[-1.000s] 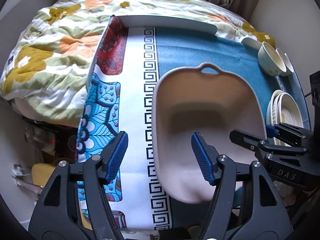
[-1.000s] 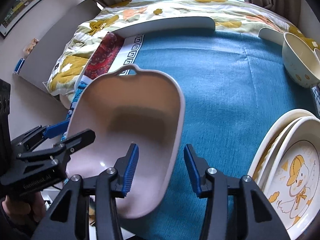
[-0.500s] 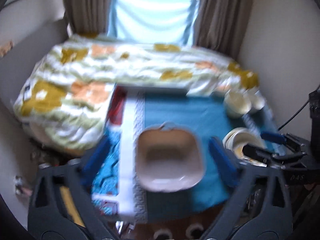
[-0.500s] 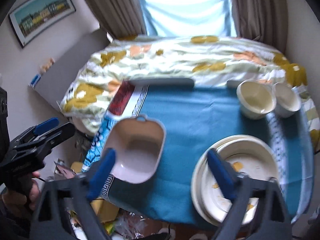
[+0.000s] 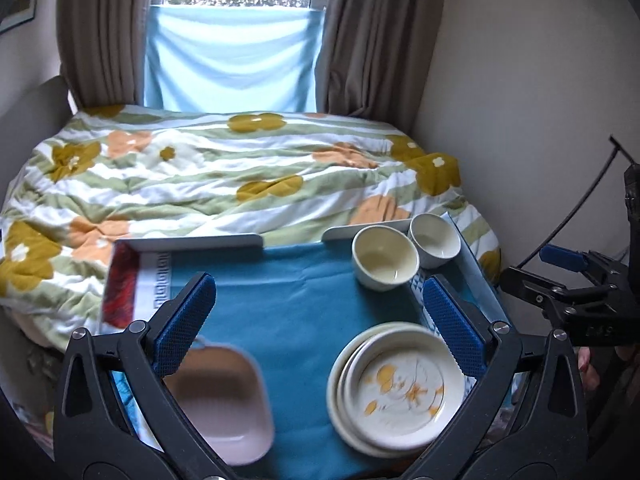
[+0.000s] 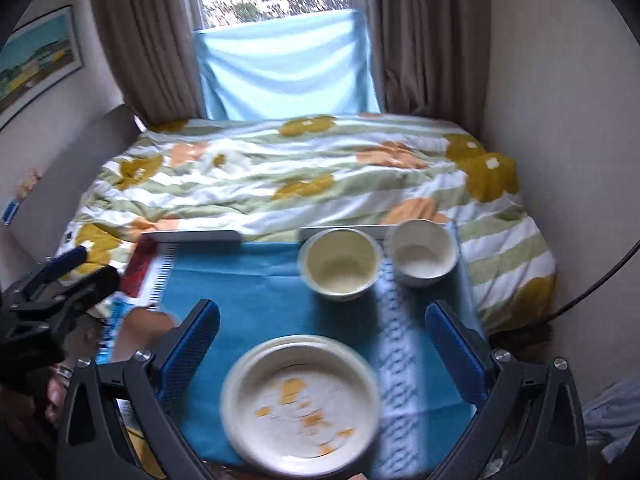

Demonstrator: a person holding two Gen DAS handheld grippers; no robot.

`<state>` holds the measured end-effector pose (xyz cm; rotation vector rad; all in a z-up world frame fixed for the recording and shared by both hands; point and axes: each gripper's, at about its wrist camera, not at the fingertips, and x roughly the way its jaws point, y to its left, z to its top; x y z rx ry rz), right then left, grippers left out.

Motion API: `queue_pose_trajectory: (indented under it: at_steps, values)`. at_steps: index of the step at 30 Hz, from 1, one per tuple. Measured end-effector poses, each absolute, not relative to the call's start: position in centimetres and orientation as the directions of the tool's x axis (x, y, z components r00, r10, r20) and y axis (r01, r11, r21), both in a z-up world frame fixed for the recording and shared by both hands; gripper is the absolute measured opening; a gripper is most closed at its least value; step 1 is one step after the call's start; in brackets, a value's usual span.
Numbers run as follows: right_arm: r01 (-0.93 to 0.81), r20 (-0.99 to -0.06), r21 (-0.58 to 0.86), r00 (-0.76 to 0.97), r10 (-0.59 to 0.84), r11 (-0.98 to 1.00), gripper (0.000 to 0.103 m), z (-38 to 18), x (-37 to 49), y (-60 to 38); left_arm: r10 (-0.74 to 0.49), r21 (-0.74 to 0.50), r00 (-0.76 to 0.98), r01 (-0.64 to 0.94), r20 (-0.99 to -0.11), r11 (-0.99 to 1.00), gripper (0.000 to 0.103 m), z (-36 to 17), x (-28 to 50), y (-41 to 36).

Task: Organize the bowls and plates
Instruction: 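Lower the mauve bowl, open both grippers and withdraw, then reach both grippers to the cream bowl and grasp its rim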

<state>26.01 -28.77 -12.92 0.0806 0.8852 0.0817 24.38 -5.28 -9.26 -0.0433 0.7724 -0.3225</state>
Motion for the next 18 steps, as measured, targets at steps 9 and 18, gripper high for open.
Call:
queue_pose_trajectory:
  at_steps: [9,18]
  values:
    - [-0.014,-0.838,0.275,0.486,0.247,0.961,0.097,-21.0,34.1,-36.3,-0.286,-0.195,0.531,0.222,-0.797,0.955,0.103,-16.3,34.4,-13.8]
    - [0.0,-0.847,0.431,0.344,0.405,0.902,0.056,-28.3,40.4,-37.3,-0.247,-0.197,0.353,0.172,-0.902,0.965,0.074,-25.6,41.0,-17.5]
